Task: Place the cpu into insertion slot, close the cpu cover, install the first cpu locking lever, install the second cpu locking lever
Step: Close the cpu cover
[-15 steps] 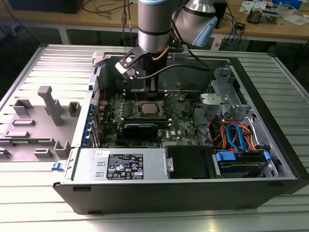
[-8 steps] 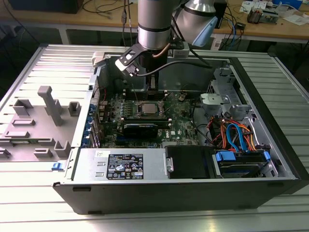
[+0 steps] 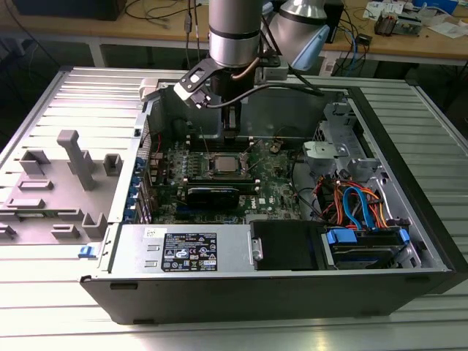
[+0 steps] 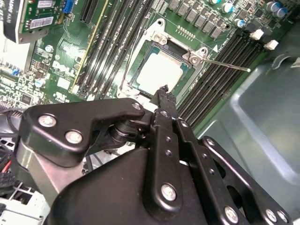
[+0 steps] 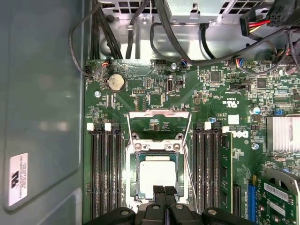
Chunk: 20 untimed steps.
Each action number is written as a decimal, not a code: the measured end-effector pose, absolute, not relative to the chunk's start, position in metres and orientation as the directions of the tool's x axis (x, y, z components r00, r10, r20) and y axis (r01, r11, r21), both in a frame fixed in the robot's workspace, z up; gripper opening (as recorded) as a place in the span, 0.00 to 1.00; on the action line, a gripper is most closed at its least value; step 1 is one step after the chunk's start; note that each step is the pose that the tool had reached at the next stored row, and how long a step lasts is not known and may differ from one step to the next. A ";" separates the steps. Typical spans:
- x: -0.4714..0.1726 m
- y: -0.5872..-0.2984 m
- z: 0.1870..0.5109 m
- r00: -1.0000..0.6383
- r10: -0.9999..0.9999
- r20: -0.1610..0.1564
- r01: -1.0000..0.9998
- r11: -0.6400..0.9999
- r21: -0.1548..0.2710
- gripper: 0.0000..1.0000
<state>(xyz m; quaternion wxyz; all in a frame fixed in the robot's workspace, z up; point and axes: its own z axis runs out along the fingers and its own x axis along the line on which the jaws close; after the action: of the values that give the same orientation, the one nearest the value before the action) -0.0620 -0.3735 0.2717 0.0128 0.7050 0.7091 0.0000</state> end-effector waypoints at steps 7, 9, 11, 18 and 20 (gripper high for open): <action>-0.062 -0.374 0.282 -0.006 1.000 -0.018 1.000 0.006 0.019 0.11; -0.062 -0.373 0.283 -0.006 1.000 -0.018 1.000 0.006 0.019 0.11; -0.062 -0.373 0.283 -0.006 1.000 -0.018 1.000 0.006 0.019 0.11; -0.058 -0.374 0.283 -0.006 1.000 -0.018 1.000 0.006 0.019 0.11; -0.054 -0.373 0.283 -0.006 1.000 -0.018 1.000 0.006 0.019 0.11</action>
<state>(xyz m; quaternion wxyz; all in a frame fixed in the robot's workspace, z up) -0.0539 -0.3735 0.2831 0.0128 0.7050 0.7091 0.0004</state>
